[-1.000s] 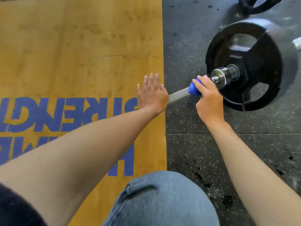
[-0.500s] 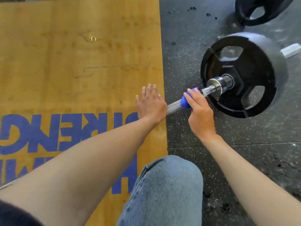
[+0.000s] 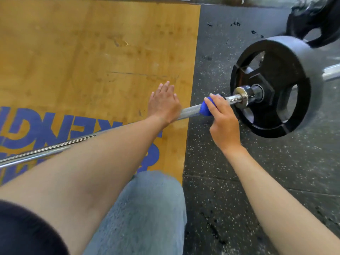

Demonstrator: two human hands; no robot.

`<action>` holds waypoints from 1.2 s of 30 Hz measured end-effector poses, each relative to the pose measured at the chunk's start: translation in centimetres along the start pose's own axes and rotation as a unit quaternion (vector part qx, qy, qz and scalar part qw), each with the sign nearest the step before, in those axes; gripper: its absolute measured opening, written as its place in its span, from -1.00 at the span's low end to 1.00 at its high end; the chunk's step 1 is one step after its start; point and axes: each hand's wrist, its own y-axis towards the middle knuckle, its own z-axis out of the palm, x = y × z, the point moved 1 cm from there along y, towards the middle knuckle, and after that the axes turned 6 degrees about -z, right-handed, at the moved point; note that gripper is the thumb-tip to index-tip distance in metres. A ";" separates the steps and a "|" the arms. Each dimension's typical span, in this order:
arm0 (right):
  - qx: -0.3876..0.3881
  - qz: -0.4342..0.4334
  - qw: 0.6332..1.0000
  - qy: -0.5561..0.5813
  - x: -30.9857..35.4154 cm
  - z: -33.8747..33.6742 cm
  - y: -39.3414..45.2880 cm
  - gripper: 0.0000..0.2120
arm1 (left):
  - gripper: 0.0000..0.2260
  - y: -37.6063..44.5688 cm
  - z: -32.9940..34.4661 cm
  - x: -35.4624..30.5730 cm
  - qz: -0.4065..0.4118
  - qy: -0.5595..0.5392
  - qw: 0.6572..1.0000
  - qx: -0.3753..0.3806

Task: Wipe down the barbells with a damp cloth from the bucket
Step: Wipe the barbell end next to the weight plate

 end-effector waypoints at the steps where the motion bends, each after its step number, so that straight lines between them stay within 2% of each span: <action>1: -0.015 0.031 0.999 0.005 -1.0 -0.2 0.5 -0.36 | -0.54 0.0 -0.1 -0.1 0.000 0.003 1.000 -0.012; 3: -0.049 0.111 0.992 0.034 -1.9 -0.4 1.3 -0.38 | -0.54 0.3 -0.4 -0.1 -0.004 0.009 0.999 -0.035; 5: -0.068 0.141 0.986 0.050 -0.8 -0.1 1.4 -0.37 | -0.54 0.5 -0.3 0.0 -0.021 0.017 0.998 -0.048; 6: -0.067 0.114 0.990 0.049 0.1 0.3 1.1 -0.35 | -0.54 0.5 -0.3 0.0 -0.030 0.022 0.998 -0.051; 8: -0.025 0.003 0.999 0.045 1.1 0.9 0.0 -0.28 | -0.53 0.3 -0.1 0.0 -0.049 0.033 0.997 -0.049; 11: 0.059 -0.162 0.985 0.028 -1.7 -0.3 0.4 -0.17 | -0.51 -0.1 0.2 -0.1 -0.085 0.046 0.993 -0.070; 13: 0.089 -0.182 0.979 0.004 -5.1 -2.0 1.1 -0.16 | -0.48 -0.7 0.4 -0.2 -0.116 0.054 0.989 -0.072; 15: 0.093 -0.140 0.986 -0.006 -7.2 -3.4 1.0 -0.20 | -0.43 -1.4 0.5 -0.6 -0.135 0.059 0.988 -0.049; 18: 0.081 -0.088 0.993 0.025 -5.4 -3.3 -0.4 -0.25 | -0.38 -2.6 0.8 -0.8 -0.152 0.067 0.986 -0.032; 22: 0.124 -0.219 0.965 0.069 -3.2 -2.6 -2.6 -0.19 | -0.33 -4.3 1.5 -1.0 -0.170 0.089 0.981 -0.005; 24: 0.121 -0.181 0.973 0.071 -4.6 -3.7 -2.5 -0.18 | -0.34 -5.6 1.9 -1.4 -0.166 0.098 0.981 0.011; 26: 0.110 -0.085 0.987 0.085 -5.0 -4.7 -3.4 -0.20 | -0.36 -7.1 2.4 -1.6 -0.162 0.109 0.981 0.002; 28: 0.109 -0.053 0.989 0.088 -3.4 -5.1 -5.7 -0.21 | -0.37 -8.8 3.3 -1.7 -0.166 0.117 0.979 -0.016; 29: 0.107 -0.070 0.988 0.091 -2.6 -5.1 -6.9 -0.21 | -0.38 -9.6 3.8 -1.8 -0.170 0.120 0.978 -0.028; 32: 0.112 -0.192 0.970 0.097 -2.4 -5.2 -9.9 -0.20 | -0.41 -12.2 4.9 -2.2 -0.168 0.129 0.976 -0.049; 33: 0.107 -0.184 0.973 0.095 -3.4 -5.4 -10.4 -0.21 | -0.42 -13.0 5.2 -2.3 -0.163 0.130 0.976 -0.056; 36: 0.065 -0.047 0.992 0.098 -5.3 -6.6 -12.5 -0.24 | -0.43 -15.4 6.3 -2.2 -0.153 0.129 0.976 -0.086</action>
